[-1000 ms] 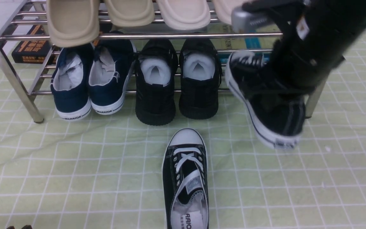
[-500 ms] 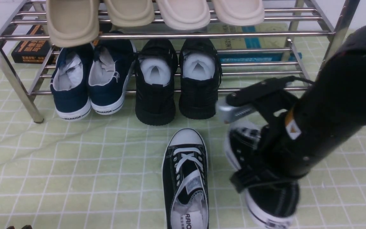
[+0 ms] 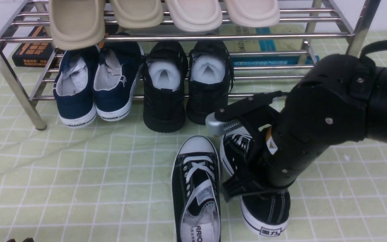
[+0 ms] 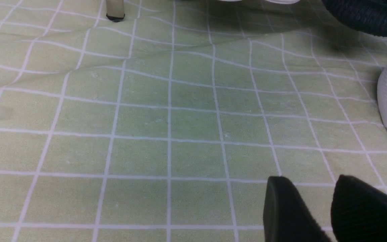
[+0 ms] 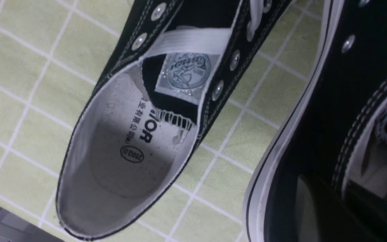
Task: Take the shoes off the shelf with your hand from the green coffee tablecloth.
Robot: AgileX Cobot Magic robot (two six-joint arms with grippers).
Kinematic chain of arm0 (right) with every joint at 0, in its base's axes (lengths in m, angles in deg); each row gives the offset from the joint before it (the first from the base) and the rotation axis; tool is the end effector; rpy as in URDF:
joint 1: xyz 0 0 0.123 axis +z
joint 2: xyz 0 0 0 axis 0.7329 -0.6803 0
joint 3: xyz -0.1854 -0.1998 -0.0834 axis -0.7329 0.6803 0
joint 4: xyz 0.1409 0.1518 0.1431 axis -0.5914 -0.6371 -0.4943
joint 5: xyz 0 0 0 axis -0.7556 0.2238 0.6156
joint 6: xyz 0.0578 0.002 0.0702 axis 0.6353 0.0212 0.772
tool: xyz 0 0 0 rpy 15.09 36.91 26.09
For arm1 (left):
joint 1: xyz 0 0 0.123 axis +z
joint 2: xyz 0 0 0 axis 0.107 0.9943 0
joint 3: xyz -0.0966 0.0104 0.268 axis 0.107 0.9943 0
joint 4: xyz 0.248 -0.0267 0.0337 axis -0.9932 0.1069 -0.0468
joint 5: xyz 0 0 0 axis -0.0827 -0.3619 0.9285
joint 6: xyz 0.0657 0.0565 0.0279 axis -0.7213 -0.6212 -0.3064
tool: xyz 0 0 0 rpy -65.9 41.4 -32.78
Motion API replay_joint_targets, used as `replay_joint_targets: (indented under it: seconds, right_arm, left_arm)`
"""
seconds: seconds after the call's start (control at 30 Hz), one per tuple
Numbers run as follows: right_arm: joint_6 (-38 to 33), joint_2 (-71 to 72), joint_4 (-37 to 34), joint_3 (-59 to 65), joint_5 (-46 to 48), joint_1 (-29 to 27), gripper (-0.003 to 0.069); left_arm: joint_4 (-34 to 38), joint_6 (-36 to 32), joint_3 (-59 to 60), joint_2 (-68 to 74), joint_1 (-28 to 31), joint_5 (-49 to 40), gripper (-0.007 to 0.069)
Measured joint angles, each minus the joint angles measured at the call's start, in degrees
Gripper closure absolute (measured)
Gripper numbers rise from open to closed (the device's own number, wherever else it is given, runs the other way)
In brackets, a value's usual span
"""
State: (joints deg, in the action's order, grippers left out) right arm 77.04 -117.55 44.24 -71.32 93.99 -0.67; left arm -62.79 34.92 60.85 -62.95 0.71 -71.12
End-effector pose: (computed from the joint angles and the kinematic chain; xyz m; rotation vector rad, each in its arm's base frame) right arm 0.2254 0.2387 0.2666 -0.6314 2.7889 0.2799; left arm 0.0512 -0.0083 0.1732 -0.0294 1.8874 -0.2052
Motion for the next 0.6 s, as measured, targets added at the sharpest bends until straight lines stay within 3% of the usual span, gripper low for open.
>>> replay_joint_targets:
  seconds: [0.13, 0.27, 0.5, 0.6]
  right_arm:
    - [2.3, -1.8, 0.8, -0.1, 0.1, 0.2, 0.0631]
    - [3.4, -4.1, -0.5, -0.1, -0.4, 0.5, 0.0573]
    - [0.4, -5.7, -8.7, -1.7, 3.4, 0.5, 0.0279]
    - [-2.8, -5.7, -10.2, -4.5, 9.3, 0.5, 0.0230]
  left_arm:
    - [0.0, 0.0, 0.0, 0.0, 0.0, 0.0, 0.0383]
    - [0.0, 0.0, 0.0, 0.0, 0.0, 0.0, 0.0383]
    - [0.0, 0.0, 0.0, 0.0, 0.0, 0.0, 0.0383]
    - [0.0, 0.0, 0.0, 0.0, 0.0, 0.0, 0.0383]
